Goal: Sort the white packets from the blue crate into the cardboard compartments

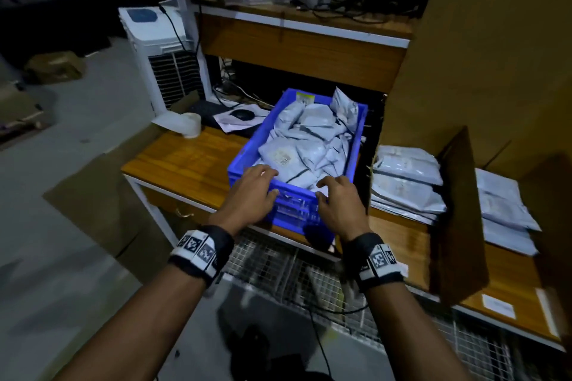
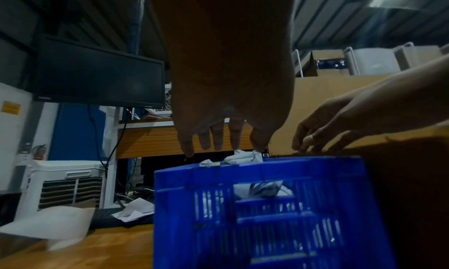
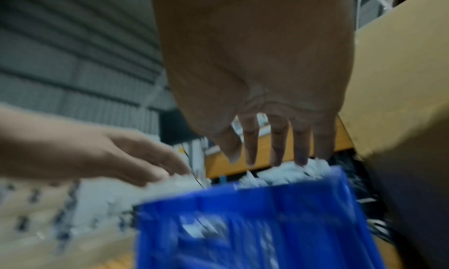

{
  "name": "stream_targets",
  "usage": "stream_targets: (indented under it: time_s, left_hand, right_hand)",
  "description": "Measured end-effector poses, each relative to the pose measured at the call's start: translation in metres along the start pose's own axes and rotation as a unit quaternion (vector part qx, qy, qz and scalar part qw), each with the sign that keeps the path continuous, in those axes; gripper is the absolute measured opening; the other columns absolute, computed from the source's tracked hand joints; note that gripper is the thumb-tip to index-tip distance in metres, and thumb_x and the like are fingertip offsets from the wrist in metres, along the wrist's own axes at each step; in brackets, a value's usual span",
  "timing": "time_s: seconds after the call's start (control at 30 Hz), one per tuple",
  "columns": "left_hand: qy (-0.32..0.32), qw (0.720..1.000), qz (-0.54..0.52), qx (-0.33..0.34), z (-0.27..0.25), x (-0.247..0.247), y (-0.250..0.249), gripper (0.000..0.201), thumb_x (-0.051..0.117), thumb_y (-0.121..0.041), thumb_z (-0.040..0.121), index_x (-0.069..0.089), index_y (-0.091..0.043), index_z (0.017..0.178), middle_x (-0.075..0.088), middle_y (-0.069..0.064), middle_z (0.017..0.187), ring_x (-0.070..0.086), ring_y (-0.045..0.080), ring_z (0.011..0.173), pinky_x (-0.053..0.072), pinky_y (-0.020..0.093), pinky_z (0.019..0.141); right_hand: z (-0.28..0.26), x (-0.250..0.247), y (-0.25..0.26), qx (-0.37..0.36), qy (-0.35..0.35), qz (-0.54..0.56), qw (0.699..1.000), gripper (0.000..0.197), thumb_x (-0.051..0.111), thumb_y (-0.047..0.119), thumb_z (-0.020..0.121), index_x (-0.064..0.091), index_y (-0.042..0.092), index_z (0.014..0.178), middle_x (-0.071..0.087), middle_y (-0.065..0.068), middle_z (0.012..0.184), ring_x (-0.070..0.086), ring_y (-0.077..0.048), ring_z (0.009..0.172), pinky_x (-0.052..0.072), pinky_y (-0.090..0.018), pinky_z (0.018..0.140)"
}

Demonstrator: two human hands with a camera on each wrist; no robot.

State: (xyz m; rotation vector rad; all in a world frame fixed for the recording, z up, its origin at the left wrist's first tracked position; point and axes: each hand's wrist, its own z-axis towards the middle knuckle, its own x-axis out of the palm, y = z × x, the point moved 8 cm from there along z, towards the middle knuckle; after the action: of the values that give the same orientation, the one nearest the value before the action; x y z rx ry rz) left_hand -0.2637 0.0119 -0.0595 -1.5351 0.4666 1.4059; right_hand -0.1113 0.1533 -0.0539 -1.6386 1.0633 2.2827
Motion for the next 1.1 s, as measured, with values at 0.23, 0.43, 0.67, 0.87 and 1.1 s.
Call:
stream_targets:
  time_s: [0.23,0.43,0.67,0.87,1.1]
  left_hand:
    - [0.082,0.993,0.074,0.05,0.022,0.013,0.054,0.048,0.045,-0.053,0.108,0.051,-0.031,0.15,0.055,-0.006,0.151,0.046,0.019,0.143,0.015,0.059,0.124]
    - [0.084,0.98,0.135,0.122,0.072,0.001,0.054,0.036,0.041,-0.051,0.103,0.066,-0.028,0.112,0.077,0.003,0.108,0.068,0.027,0.109,0.041,0.041,0.088]
    - [0.141,0.971,0.12,0.153,0.148,0.013,0.041,0.033,0.059,-0.036,0.1,0.061,-0.024,0.131,0.061,0.005,0.129,0.055,0.03,0.126,0.045,0.044,0.096]
    - [0.195,0.956,0.055,0.212,0.192,0.026,0.044,0.084,0.078,-0.044,0.085,0.037,-0.027,0.157,0.032,-0.001,0.165,0.026,0.028,0.151,0.037,0.057,0.115]
    - [0.25,0.928,-0.053,0.27,0.221,0.012,0.049,0.081,0.088,-0.055,0.078,0.053,-0.034,0.147,0.063,-0.002,0.144,0.051,0.025,0.14,0.042,0.048,0.114]
  right_hand:
    - [0.049,0.04,-0.022,0.1,-0.057,-0.107,0.988,0.034,0.059,0.036,0.1,0.067,0.016,0.126,0.065,-0.016,0.125,0.057,-0.041,0.117,0.04,-0.051,0.106]
    - [0.069,0.055,-0.025,0.147,-0.019,-0.177,0.973,0.037,0.046,0.042,0.101,0.066,0.027,0.129,0.068,-0.008,0.128,0.057,-0.035,0.123,0.025,-0.055,0.116]
    - [0.076,0.054,-0.026,0.183,0.069,-0.158,0.968,0.046,0.041,0.067,0.101,0.067,0.033,0.118,0.073,-0.001,0.119,0.055,-0.03,0.127,0.018,-0.058,0.116]
    - [0.074,0.048,-0.035,0.198,-0.013,-0.063,0.978,0.026,0.054,0.059,0.101,0.061,0.036,0.111,0.072,0.008,0.109,0.063,-0.019,0.118,0.001,-0.064,0.122]
    - [0.081,0.012,-0.015,0.153,-0.173,0.198,0.953,0.003,0.062,0.03,0.105,0.06,0.028,0.107,0.064,-0.004,0.078,0.063,-0.022,0.072,0.054,-0.056,0.083]
